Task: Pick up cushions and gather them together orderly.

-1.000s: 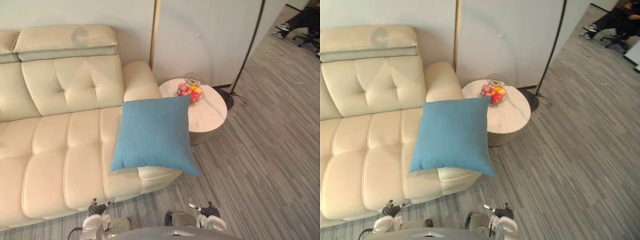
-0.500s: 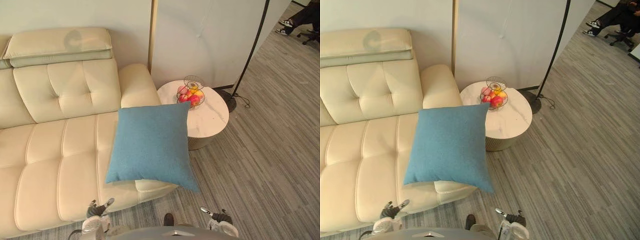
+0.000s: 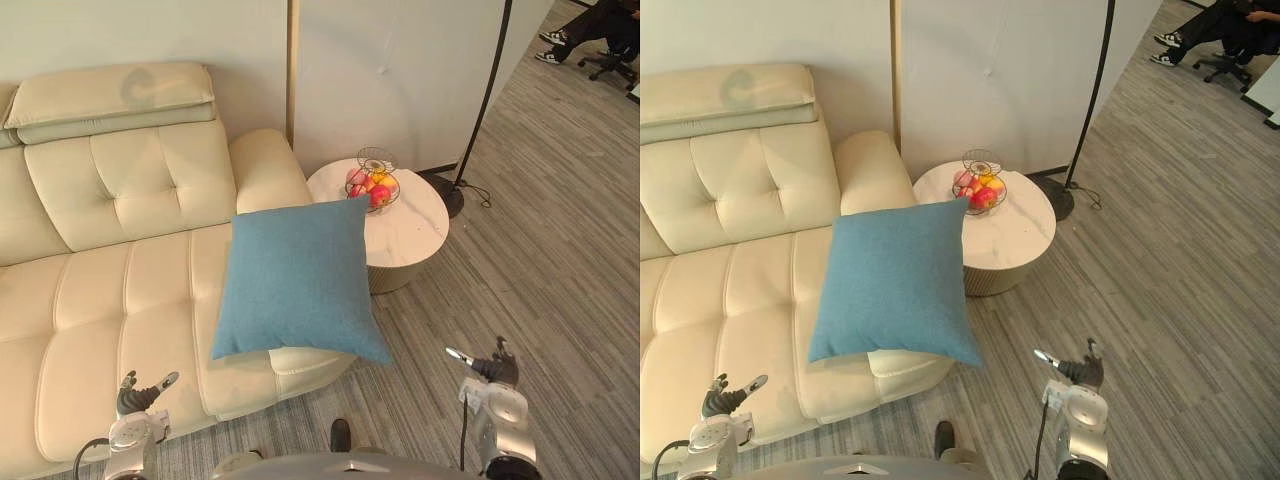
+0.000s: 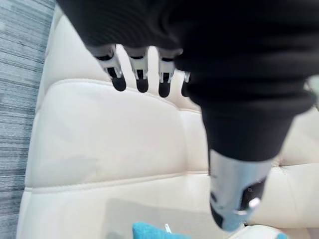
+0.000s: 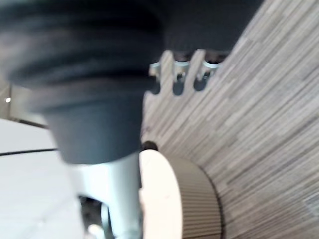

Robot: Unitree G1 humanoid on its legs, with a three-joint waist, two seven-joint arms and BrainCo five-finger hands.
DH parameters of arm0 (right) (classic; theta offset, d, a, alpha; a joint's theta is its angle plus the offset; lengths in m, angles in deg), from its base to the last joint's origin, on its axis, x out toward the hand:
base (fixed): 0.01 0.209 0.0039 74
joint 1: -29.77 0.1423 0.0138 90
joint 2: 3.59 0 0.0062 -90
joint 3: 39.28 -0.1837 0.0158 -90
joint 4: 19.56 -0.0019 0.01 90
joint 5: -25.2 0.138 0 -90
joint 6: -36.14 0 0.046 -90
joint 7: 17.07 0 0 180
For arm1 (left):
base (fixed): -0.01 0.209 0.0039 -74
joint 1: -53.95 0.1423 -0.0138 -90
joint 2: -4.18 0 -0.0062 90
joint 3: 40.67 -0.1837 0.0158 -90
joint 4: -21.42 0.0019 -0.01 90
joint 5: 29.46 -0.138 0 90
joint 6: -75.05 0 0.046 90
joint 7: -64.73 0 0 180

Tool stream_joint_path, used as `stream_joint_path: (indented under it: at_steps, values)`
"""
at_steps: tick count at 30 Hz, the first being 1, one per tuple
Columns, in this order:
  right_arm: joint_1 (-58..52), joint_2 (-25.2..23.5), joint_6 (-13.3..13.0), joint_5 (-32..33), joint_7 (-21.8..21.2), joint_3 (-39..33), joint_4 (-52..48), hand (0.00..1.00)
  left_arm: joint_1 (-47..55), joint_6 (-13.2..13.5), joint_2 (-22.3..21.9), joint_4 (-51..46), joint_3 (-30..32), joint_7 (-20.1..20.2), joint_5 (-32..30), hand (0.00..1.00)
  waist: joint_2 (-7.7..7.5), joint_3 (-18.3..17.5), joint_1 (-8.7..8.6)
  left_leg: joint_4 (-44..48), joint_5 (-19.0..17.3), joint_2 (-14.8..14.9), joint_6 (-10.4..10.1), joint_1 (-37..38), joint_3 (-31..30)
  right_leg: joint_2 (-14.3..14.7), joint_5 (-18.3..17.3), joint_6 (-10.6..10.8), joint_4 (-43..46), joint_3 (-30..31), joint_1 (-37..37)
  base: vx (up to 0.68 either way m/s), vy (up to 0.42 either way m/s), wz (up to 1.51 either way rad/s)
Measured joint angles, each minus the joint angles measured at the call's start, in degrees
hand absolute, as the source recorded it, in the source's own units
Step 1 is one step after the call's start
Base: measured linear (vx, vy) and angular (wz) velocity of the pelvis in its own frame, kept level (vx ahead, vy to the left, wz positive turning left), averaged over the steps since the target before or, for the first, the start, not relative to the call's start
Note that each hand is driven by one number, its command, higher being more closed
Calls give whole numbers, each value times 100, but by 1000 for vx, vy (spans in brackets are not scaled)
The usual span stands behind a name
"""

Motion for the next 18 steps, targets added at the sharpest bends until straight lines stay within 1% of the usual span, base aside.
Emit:
stream_joint_path:
  at_steps: [4,5,8,9,10,11,12,13,15,16,18]
  values:
    - [480,10,-66,4,-71,495,-187,0,-308,39,-18,-200,-349,-52,148,0,-44,4,37,-12,128,-35,13,-312,-42,-39,140,9,-41,-35,-328,-32,-13,6]
    - [736,8,-70,3,-112,662,-201,0,-523,57,-23,-215,-554,-93,207,0,-66,75,48,50,158,-54,17,-510,-83,-50,195,16,-46,-72,-474,-11,-11,13]
    - [1164,1,-75,3,-128,1039,-216,0,-973,63,-85,-216,-859,-134,214,0,-83,302,55,258,154,-56,18,-847,-198,-70,301,12,-48,-151,-647,-61,-6,22]
    - [1365,-19,-76,4,-122,1218,-366,0,-1285,92,-136,-218,-1009,-142,224,0,-99,454,99,415,145,-52,21,-1106,-237,-93,360,9,-33,-148,-821,-82,15,20]
    - [1594,-48,-114,3,-123,1313,-416,0,-1512,118,-145,-218,-1109,-143,269,0,-113,591,97,564,133,-57,24,-1347,-276,-119,415,10,-26,-151,-977,-104,18,17]
    - [1716,-61,-124,5,-117,1351,-415,0,-1619,130,-146,-218,-1151,-144,290,0,-112,653,93,641,131,-59,26,-1467,-293,-127,449,5,-26,-152,-1055,-132,11,20]
    - [2070,-56,-147,6,-97,1469,-409,0,-1965,150,-156,-212,-1296,-160,397,0,-116,878,87,864,124,-75,32,-1812,-350,-153,511,1,-25,-156,-1259,-174,3,15]
    - [2288,-66,-154,13,-80,1531,-380,0,-2185,166,-163,-211,-1400,-173,455,0,-108,1026,94,1000,119,-76,35,-2008,-366,-158,563,-2,-25,-157,-1389,-172,-3,16]
    - [2562,-59,-153,17,-5,1681,-368,0,-2481,189,-187,-206,-1547,-237,537,0,-72,1209,98,1198,104,-76,39,-2297,-427,-160,635,-7,-15,-177,-1568,-137,-6,12]
    - [2871,-61,-153,22,103,1783,-358,0,-2838,194,-198,-169,-1696,-276,555,0,-39,1440,87,1379,100,-76,37,-2559,-495,-160,656,-16,75,-206,-1750,-161,-6,16]
    - [3140,-56,-153,29,203,1887,-341,0,-3183,199,-207,-81,-1851,-302,649,0,-20,1535,82,1529,102,-68,36,-2882,-535,-157,685,-38,163,-252,-2006,-171,-20,16]
